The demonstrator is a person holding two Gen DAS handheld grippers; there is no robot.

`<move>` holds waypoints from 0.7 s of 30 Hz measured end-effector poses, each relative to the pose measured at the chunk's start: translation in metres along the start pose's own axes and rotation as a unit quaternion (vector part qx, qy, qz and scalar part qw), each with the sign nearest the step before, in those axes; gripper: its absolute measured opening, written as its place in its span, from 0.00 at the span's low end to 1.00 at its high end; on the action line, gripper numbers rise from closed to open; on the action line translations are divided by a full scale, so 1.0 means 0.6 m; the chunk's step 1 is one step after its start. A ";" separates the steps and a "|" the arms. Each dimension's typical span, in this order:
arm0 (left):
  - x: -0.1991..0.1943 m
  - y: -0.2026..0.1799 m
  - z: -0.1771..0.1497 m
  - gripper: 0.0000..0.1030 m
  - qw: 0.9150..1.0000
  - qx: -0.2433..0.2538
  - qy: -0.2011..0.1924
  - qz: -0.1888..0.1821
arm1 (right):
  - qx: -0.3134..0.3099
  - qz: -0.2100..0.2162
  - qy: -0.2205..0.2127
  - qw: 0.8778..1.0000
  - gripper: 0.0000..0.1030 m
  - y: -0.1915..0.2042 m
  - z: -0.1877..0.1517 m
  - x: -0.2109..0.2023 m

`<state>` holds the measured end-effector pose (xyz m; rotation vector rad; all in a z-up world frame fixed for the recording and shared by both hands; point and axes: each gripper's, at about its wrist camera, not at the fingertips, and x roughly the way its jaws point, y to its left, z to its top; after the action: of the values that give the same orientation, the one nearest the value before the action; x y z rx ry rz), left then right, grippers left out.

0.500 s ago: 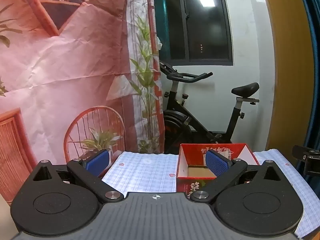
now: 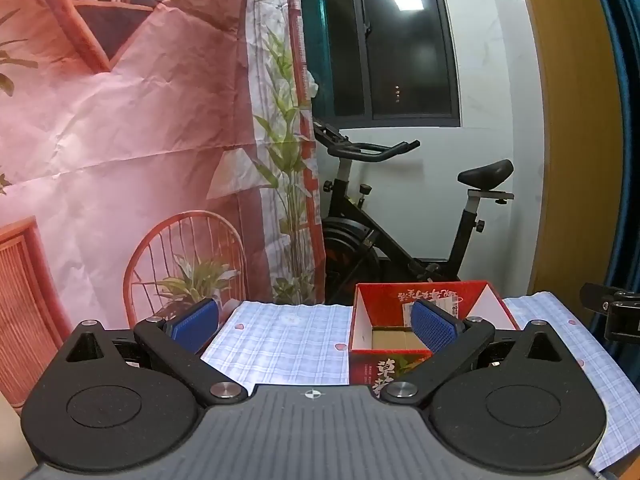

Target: Organize soft objects

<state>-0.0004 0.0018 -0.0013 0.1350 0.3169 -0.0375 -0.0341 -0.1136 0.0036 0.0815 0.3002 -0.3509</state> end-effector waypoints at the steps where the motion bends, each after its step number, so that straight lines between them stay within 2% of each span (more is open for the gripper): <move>1: 0.000 0.000 0.000 1.00 1.000 0.000 0.000 0.000 | -0.001 0.001 -0.001 1.000 1.00 0.001 0.000 -0.001; 21: 0.002 -0.005 0.002 1.00 1.000 -0.006 0.005 0.001 | -0.003 0.001 0.000 1.000 1.00 0.001 -0.001 -0.002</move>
<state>0.0007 -0.0011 -0.0009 0.1245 0.3278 -0.0336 -0.0354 -0.1127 0.0036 0.0753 0.3014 -0.3470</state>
